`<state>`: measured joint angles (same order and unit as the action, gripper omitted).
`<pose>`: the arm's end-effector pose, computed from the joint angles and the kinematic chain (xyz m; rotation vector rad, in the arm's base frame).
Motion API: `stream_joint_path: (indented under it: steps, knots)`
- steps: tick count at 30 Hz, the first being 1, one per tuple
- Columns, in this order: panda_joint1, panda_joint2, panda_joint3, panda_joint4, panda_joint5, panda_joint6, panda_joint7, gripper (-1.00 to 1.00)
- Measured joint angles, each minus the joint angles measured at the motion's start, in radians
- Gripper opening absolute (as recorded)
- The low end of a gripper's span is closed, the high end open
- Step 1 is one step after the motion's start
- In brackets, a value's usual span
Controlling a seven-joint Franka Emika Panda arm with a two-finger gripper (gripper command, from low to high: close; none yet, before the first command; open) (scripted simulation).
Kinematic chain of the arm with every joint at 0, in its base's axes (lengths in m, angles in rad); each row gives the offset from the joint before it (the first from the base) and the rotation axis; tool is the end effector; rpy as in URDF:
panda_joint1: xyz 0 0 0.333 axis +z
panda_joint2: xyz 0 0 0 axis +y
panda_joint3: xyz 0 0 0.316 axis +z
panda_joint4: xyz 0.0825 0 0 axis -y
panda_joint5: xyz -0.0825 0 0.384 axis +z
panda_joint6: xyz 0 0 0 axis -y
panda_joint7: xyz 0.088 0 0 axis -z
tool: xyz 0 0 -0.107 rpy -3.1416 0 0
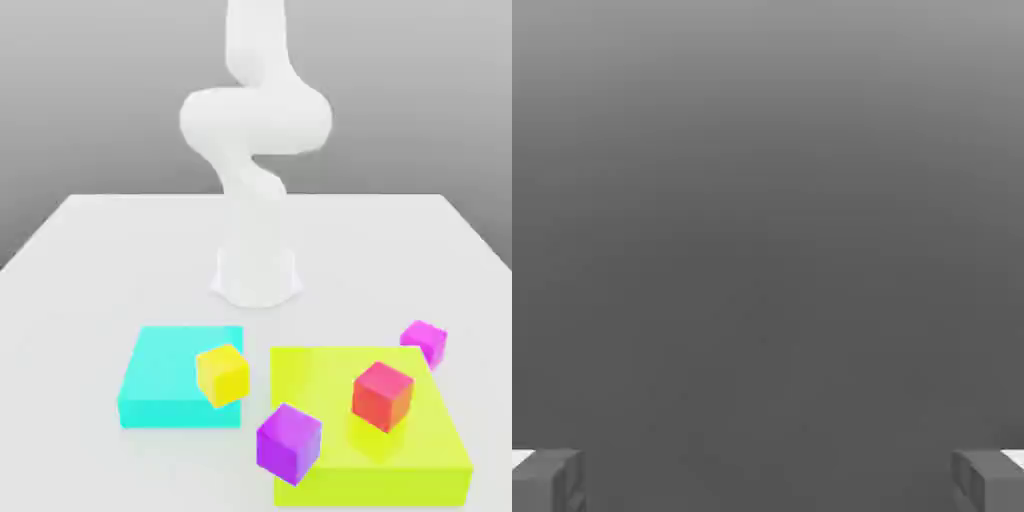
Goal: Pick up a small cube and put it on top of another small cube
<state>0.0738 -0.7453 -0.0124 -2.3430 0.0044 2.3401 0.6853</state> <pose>0.3690 0.0211 0.6739 -2.5640 0.8294 -0.9697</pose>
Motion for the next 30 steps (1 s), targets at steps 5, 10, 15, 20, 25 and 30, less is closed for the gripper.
stream_joint_path:
  steps: [5,10,15,20,25,30]
  knots:
    - [0.149,0.113,-0.021,-0.088,0.010,0.082,-0.236,0.00]
    - [0.289,0.222,-0.034,-0.173,0.021,0.162,-0.465,0.00]
    - [0.424,0.331,-0.039,-0.258,0.033,0.241,-0.695,0.00]
    - [0.550,0.441,-0.032,-0.344,0.043,0.321,-0.923,0.00]
    - [0.662,0.549,-0.012,-0.429,0.047,0.400,-1.146,0.00]
    - [0.747,0.656,0.030,-0.514,0.028,0.480,-1.353,0.00]
